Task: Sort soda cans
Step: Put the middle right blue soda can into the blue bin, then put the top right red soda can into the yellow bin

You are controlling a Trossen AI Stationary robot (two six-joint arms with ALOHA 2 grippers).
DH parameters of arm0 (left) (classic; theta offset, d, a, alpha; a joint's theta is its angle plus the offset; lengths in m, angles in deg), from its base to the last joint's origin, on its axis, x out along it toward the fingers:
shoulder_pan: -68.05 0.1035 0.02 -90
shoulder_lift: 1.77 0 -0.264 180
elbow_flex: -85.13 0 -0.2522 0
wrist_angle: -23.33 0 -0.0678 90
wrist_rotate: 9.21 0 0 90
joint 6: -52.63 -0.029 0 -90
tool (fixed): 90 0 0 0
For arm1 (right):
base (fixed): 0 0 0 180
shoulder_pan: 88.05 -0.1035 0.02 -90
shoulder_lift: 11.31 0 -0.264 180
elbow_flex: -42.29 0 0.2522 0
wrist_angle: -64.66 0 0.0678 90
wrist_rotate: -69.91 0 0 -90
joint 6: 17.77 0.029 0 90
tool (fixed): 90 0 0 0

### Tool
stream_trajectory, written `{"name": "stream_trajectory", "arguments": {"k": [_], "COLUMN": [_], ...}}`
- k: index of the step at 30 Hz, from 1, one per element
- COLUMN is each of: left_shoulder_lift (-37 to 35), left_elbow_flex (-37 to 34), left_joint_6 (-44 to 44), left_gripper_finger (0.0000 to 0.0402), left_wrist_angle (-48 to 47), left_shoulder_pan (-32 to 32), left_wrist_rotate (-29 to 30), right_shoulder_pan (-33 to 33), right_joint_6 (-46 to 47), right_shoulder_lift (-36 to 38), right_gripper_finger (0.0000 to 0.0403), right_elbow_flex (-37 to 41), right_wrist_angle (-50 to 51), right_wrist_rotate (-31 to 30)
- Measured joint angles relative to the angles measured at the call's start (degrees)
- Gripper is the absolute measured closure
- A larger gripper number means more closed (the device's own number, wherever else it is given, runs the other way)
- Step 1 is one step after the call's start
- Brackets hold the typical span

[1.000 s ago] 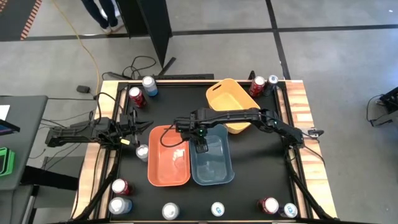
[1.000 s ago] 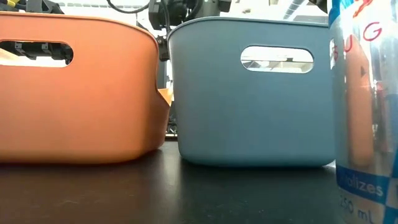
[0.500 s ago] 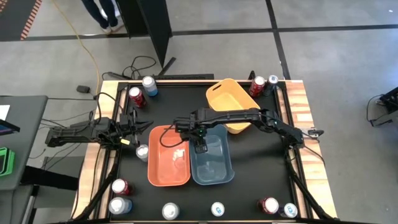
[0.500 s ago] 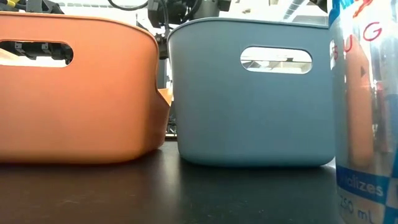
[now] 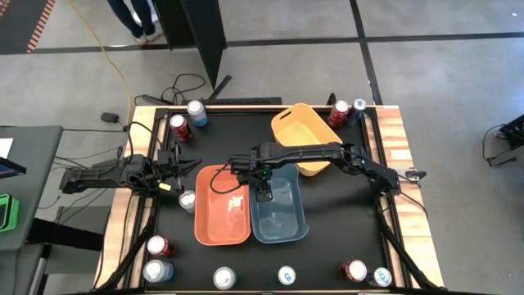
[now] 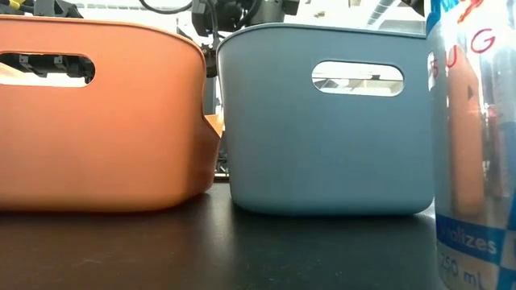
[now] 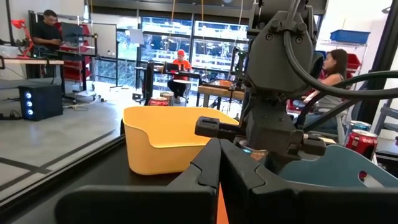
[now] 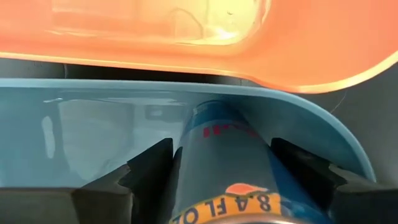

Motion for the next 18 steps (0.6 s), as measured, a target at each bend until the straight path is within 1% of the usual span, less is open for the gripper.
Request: {"name": "stream_trajectory", "arguments": {"k": [10, 14, 18], "left_shoulder_lift": [0.01, 0.01, 0.01], "left_elbow_flex": [0.00, 0.00, 0.00], "left_joint_6": [0.00, 0.00, -0.02], "left_gripper_finger": [0.0401, 0.0401, 0.0401], "left_wrist_angle": [0.02, 0.02, 0.00], "left_shoulder_pan": [0.01, 0.01, 0.01], "left_wrist_rotate": [0.00, 0.00, 0.00], "right_shoulder_pan": [-0.03, -0.05, -0.07], "right_joint_6": [0.00, -0.47, -0.62], "right_shoulder_lift": [0.09, 0.09, 0.09], "right_gripper_finger": [0.0037, 0.0023, 0.0021], "right_elbow_flex": [-0.07, -0.07, -0.76], "right_wrist_angle": [-0.05, -0.22, 0.20], "right_wrist_rotate": [0.33, 0.33, 0.31]}}
